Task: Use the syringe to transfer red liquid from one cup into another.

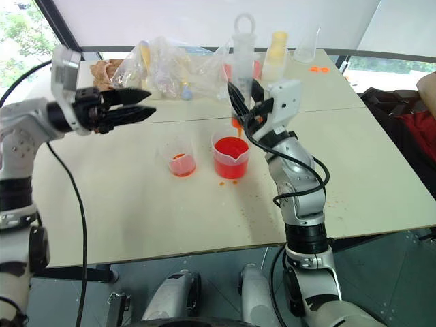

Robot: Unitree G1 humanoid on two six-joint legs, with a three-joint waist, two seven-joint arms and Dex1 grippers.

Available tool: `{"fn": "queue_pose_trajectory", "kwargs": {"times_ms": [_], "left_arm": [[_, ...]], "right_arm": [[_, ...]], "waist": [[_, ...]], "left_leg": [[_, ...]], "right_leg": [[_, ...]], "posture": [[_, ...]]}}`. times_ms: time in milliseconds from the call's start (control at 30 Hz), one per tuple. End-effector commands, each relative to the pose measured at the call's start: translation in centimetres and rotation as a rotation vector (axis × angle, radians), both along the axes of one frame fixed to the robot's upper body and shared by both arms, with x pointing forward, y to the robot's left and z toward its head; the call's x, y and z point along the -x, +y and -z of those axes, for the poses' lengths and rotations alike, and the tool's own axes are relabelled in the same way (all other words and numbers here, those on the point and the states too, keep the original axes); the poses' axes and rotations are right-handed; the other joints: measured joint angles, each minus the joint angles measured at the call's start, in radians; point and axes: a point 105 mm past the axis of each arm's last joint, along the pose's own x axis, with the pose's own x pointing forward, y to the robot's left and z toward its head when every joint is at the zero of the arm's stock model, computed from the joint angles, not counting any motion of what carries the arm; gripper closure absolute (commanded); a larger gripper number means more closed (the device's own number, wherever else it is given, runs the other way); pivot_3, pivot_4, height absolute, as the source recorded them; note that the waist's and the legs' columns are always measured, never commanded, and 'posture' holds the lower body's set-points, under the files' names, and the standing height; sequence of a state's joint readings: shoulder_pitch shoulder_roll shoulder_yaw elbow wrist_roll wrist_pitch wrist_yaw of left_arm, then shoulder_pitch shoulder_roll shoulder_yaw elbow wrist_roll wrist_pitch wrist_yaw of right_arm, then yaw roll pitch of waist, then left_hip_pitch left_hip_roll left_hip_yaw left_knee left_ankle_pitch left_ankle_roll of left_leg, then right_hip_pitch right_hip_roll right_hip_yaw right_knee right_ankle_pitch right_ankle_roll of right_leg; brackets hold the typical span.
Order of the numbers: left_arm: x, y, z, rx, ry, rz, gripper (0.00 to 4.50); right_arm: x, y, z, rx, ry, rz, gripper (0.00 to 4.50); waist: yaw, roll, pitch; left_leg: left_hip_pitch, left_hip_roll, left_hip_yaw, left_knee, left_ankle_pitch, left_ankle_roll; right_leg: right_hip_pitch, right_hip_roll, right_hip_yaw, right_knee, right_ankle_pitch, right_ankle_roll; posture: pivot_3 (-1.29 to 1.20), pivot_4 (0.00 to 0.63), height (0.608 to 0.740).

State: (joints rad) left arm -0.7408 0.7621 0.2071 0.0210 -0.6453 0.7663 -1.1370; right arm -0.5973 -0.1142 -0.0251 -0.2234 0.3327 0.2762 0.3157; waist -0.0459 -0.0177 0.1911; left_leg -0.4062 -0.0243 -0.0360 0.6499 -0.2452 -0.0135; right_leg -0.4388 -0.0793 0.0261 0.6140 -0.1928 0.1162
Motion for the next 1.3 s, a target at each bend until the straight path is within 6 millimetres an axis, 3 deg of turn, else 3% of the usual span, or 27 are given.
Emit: {"fn": "queue_pose_trajectory", "kwargs": {"times_ms": [33, 100, 233, 367, 633, 833, 933, 1033, 1167, 1300], "left_arm": [[0.8, 1.5, -1.2, 0.001, -0.090, -0.104, 1.49], [0.8, 1.7, -0.7, 0.000, -0.089, -0.148, 1.49], [1.5, 1.6, 3.4, -0.120, -0.036, -0.198, 1.49], [1.6, 1.9, 4.4, -0.094, -0.055, -0.271, 1.49], [2.1, 0.9, 0.6, 0.057, -0.141, -0.253, 1.49], [0.8, 0.2, -5.1, 0.145, -0.319, -0.255, 1.49], [0.4, -0.7, -6.9, 0.169, -0.373, -0.230, 1.49], [0.0, -1.6, -7.2, 0.144, -0.399, -0.192, 1.49], [-1.9, -1.3, -6.9, 0.081, -0.433, -0.247, 1.49], [-2.6, -1.1, -6.2, 0.027, -0.442, -0.247, 1.49]], "right_arm": [[2.5, 4.4, -3.1, -0.043, -0.100, -0.196, 3.11], [2.6, 6.1, -2.6, -0.071, -0.067, -0.260, 3.11], [2.3, 10.1, 0.0, -0.018, -0.050, -0.355, 3.11], [1.4, 12.2, 0.8, -0.017, -0.038, -0.387, 3.11], [-0.4, 12.1, 3.3, 0.040, -0.023, -0.355, 3.11], [-0.8, 12.0, 3.8, 0.058, -0.027, -0.334, 3.11], [-0.8, 12.2, 3.9, 0.056, -0.028, -0.335, 3.11], [-0.7, 12.5, 4.0, 0.057, -0.028, -0.334, 3.11], [-0.5, 12.6, 4.1, 0.052, -0.030, -0.331, 3.11], [-0.4, 12.6, 4.1, 0.046, -0.029, -0.327, 3.11]], "waist": [[-0.001, 0.000, 0.000], [0.001, 0.000, 0.000], [0.003, 0.000, -0.001], [0.008, -0.001, -0.001], [0.002, -0.002, -0.001], [0.002, -0.002, -0.001], [0.002, -0.002, -0.001], [0.001, -0.002, -0.001], [0.000, -0.002, -0.001], [0.001, -0.002, -0.001]], "left_leg": [[0.000, 0.000, 0.000, 0.000, 0.000, 0.000], [0.000, 0.001, 0.000, -0.001, 0.000, 0.000], [0.001, 0.000, 0.002, -0.001, 0.000, -0.001], [-0.001, -0.001, 0.001, -0.001, 0.001, -0.002], [0.000, -0.001, 0.001, -0.002, 0.001, -0.003], [0.000, -0.003, 0.001, -0.001, 0.002, -0.003], [0.000, -0.003, 0.001, -0.002, 0.002, -0.003], [0.000, -0.003, 0.001, -0.002, 0.002, -0.003], [0.000, -0.004, 0.001, -0.002, 0.002, -0.003], [0.000, -0.003, 0.001, -0.002, 0.002, -0.004]], "right_leg": [[-0.001, 0.000, 0.000, 0.000, 0.000, 0.000], [-0.002, 0.001, 0.000, 0.001, 0.000, -0.001], [0.000, -0.001, 0.000, 0.000, 0.000, -0.001], [-0.001, -0.002, 0.000, 0.001, 0.000, -0.001], [-0.002, -0.001, 0.000, 0.001, 0.000, -0.002], [-0.002, -0.001, -0.001, 0.001, 0.000, -0.002], [-0.002, -0.001, -0.001, 0.001, 0.000, -0.002], [-0.002, 0.000, -0.001, 0.001, 0.000, -0.002], [-0.002, 0.000, -0.001, 0.001, 0.000, -0.002], [-0.002, 0.000, 0.000, 0.001, 0.000, -0.002]], "posture": [[0.00, 0.150, 0.740], [0.00, 0.150, 0.740], [0.00, 0.150, 0.740], [0.00, 0.150, 0.740], [0.00, 0.150, 0.740], [0.00, 0.150, 0.740], [0.00, 0.150, 0.740], [0.00, 0.150, 0.740], [0.00, 0.150, 0.740], [0.00, 0.150, 0.740]]}}
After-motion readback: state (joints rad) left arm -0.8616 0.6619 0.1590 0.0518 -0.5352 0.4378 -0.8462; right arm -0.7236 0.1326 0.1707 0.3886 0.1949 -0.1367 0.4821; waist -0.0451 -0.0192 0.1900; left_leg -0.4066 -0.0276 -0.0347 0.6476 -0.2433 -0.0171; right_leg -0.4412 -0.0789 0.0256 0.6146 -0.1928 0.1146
